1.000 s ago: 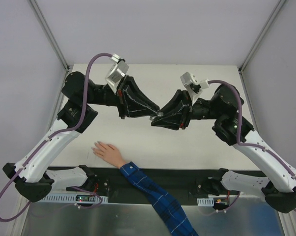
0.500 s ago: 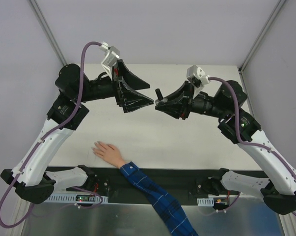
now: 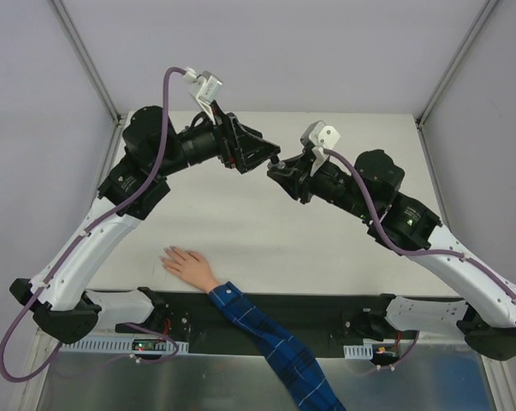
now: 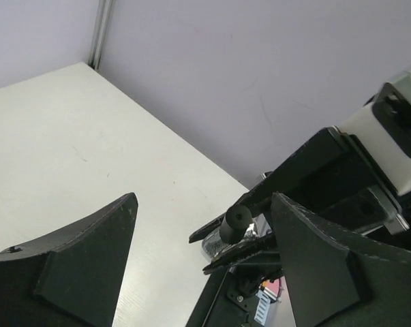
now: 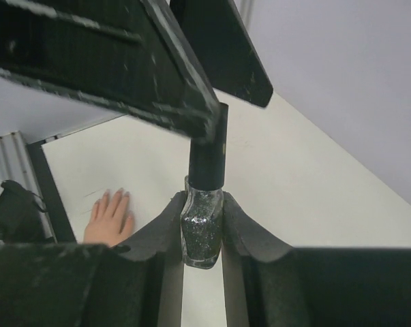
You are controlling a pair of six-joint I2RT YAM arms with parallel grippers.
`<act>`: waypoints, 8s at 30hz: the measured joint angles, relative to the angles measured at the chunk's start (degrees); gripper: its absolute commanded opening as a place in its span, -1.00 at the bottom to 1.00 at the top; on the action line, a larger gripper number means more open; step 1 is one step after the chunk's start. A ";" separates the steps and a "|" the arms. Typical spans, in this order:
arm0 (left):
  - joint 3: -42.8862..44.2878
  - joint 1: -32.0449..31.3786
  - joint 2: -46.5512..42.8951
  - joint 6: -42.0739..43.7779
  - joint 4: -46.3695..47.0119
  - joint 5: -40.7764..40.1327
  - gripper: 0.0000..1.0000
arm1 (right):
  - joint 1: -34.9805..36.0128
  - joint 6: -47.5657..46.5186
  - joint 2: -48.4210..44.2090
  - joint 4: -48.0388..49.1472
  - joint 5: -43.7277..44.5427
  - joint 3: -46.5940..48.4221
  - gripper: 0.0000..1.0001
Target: Paint the nails
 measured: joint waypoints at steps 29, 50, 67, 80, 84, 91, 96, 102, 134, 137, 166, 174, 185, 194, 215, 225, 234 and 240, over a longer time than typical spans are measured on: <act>-6.54 -4.28 -4.52 -2.97 17.99 30.86 0.31 | -9.33 37.42 3.52 27.15 -56.87 -3.41 -1.00; 0.17 1.46 -5.03 -1.90 -2.93 1.51 0.68 | 3.98 1.18 0.09 -5.31 1.38 2.78 -1.00; 0.57 -5.31 0.87 -0.61 -5.33 0.17 -1.00 | 10.75 -5.88 3.02 -4.92 19.67 4.72 -0.99; -4.87 -4.42 -5.11 -1.86 10.71 30.12 -0.40 | -6.62 31.32 0.61 20.81 -49.27 -4.09 -1.00; -4.85 -4.09 -5.22 -3.63 11.50 31.67 0.60 | -7.26 30.75 0.31 20.11 -52.61 -4.09 -1.00; -1.79 -3.32 -7.04 -1.11 3.41 23.04 0.69 | -7.13 14.36 -2.14 1.05 -39.41 1.44 -0.99; 1.86 -3.32 -7.65 0.46 -1.95 12.00 0.67 | -1.07 5.81 -3.08 -4.48 -21.07 1.62 -1.00; 2.14 -3.32 -5.07 0.00 -4.90 2.27 0.52 | 7.15 -1.77 -1.66 -5.95 -1.68 1.62 -1.00; -0.37 -4.90 -2.49 -2.95 4.83 28.28 -1.00 | -5.84 26.71 -0.76 14.34 -45.75 -2.21 -1.00; -1.16 -5.49 -3.61 -3.76 8.44 31.82 -0.27 | -5.38 32.61 -0.07 20.44 -51.65 -3.06 -0.99; 4.28 -6.16 0.35 -0.72 -8.98 1.40 0.60 | 11.50 -3.74 -2.56 -4.57 11.41 1.60 -1.00; 4.31 -7.96 1.57 0.83 -10.45 0.26 -1.00 | 14.10 -5.53 -1.11 -4.04 17.94 1.60 -1.00; 4.48 -8.20 -0.83 5.81 -5.95 20.55 -1.00 | -4.02 15.98 -1.11 3.96 -38.12 0.66 -1.00; 1.11 -8.39 -4.15 3.41 1.99 30.38 0.76 | -4.11 21.42 0.31 8.22 -55.10 0.26 -1.00; 6.91 -8.17 -0.98 4.42 -15.08 -4.74 0.56 | 9.35 -2.97 -2.01 -4.79 5.38 1.68 -0.99; 6.84 -8.17 1.70 3.17 -15.04 -2.93 -1.00 | 12.55 -6.03 0.44 -2.97 17.70 1.68 -0.99; 7.67 -7.10 2.25 6.01 -12.09 10.80 -1.00 | -1.68 5.05 -2.08 -1.31 -19.26 0.52 -1.00; 6.64 -7.61 -2.08 5.99 -7.43 23.10 -1.00 | -5.40 29.22 0.55 19.50 -49.05 -3.15 -1.00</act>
